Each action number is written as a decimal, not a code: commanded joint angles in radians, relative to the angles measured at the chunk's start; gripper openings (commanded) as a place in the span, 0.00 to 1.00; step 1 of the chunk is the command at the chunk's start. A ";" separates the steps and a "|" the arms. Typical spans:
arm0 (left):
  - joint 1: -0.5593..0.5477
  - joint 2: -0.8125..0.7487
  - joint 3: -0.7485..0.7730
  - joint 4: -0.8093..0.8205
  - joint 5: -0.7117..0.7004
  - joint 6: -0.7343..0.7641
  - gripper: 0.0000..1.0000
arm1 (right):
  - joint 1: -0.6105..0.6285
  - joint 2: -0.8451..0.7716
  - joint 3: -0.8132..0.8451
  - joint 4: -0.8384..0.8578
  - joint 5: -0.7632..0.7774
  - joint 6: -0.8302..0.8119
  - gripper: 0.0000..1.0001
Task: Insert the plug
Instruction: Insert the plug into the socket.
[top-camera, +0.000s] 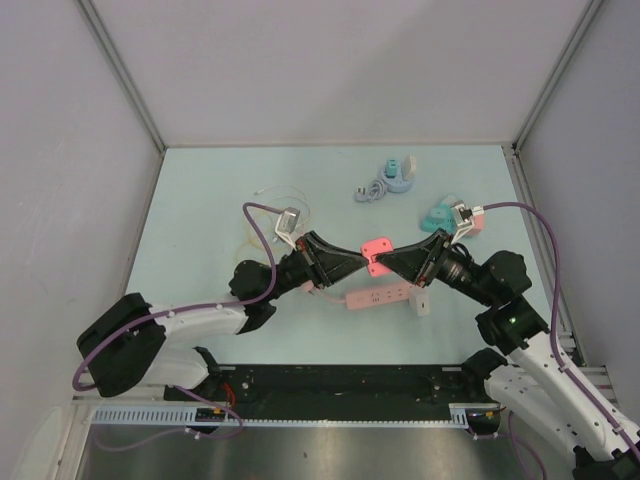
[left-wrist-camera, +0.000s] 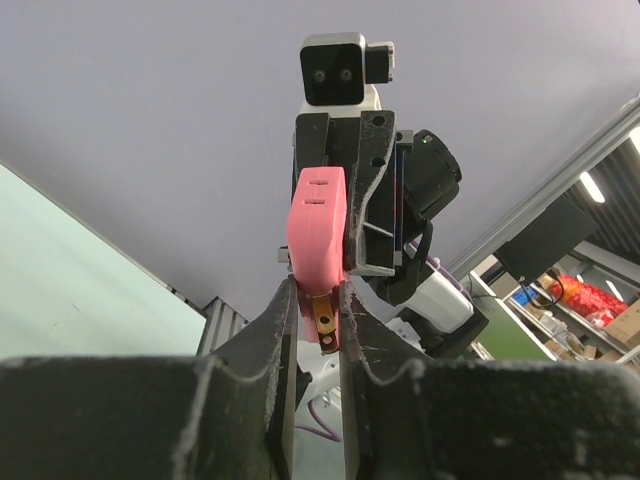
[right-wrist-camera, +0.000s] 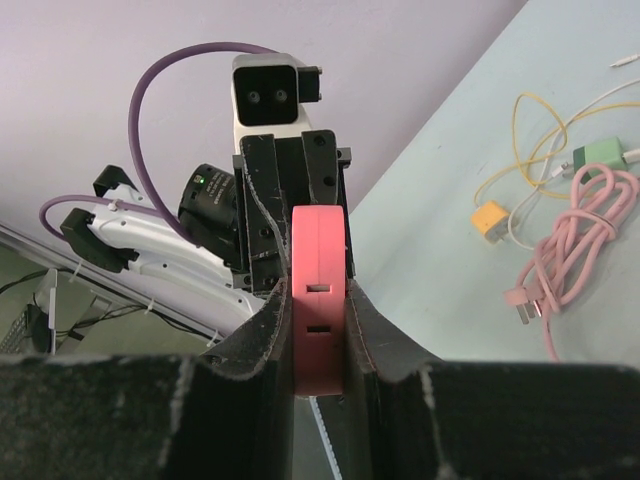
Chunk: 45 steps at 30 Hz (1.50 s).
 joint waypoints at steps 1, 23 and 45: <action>-0.014 0.004 0.010 0.296 -0.005 -0.027 0.00 | 0.010 -0.010 0.001 0.075 0.003 0.000 0.00; -0.014 0.020 -0.006 0.418 0.013 -0.021 0.17 | 0.008 -0.003 0.001 0.152 -0.055 0.053 0.00; -0.029 -0.230 0.178 -0.752 -0.094 0.768 0.99 | -0.242 -0.080 0.157 -0.338 0.001 -0.246 0.00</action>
